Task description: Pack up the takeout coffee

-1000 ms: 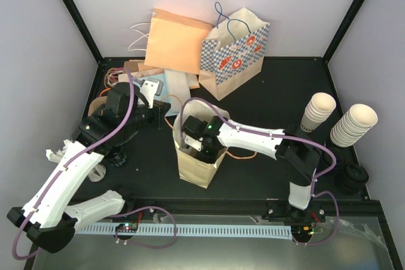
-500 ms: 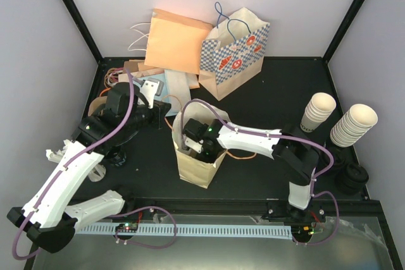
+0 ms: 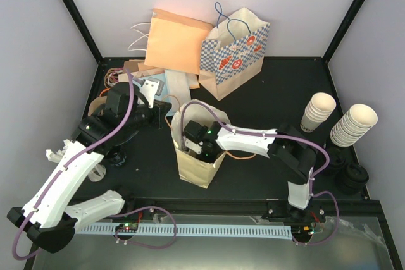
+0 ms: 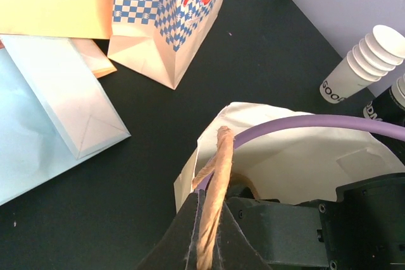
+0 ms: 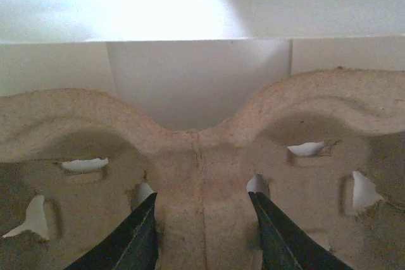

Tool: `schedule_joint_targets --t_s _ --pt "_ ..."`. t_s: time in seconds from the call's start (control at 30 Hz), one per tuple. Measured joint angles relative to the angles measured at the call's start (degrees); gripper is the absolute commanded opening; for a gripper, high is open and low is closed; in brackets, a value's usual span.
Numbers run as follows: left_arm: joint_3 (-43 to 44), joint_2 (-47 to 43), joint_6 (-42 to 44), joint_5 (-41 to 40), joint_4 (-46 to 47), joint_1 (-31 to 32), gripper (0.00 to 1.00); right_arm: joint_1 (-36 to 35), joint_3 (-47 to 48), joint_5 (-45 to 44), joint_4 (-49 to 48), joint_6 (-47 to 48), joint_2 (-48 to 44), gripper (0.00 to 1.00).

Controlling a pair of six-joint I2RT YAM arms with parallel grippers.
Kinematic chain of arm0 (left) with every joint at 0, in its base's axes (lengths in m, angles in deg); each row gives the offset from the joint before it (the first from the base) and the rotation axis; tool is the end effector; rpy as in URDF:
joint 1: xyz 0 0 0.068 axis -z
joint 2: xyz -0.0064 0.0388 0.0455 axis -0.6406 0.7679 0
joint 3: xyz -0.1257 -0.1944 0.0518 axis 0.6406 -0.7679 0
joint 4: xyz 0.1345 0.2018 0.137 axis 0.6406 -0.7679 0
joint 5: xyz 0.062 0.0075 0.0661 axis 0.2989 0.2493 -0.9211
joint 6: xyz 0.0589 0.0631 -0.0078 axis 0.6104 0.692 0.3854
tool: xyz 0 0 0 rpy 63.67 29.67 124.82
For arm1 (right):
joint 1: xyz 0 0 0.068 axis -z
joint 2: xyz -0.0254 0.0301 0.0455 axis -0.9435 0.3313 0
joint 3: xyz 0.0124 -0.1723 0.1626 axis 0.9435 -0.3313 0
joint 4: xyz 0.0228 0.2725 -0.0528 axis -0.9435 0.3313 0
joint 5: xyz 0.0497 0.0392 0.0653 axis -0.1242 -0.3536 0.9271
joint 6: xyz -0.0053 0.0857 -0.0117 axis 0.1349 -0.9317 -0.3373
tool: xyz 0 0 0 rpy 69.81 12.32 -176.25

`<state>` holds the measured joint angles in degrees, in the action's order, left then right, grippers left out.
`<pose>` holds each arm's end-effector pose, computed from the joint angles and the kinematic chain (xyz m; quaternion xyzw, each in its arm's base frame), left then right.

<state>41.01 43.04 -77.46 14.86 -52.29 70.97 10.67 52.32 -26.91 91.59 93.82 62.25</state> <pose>0.2170 -0.1417 0.3527 0.1396 0.8598 -0.2445 0.4260 0.1859 0.3189 0.0837 -0.5482 0.8313 0.0325 0.0860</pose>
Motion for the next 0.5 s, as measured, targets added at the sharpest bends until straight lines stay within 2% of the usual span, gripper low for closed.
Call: schedule_joint_targets --t_s 0.5 --pt "0.0 0.0 0.02 0.15 0.39 0.0 0.02 0.02 -1.57 0.09 -3.41 -0.96 0.72 0.38"
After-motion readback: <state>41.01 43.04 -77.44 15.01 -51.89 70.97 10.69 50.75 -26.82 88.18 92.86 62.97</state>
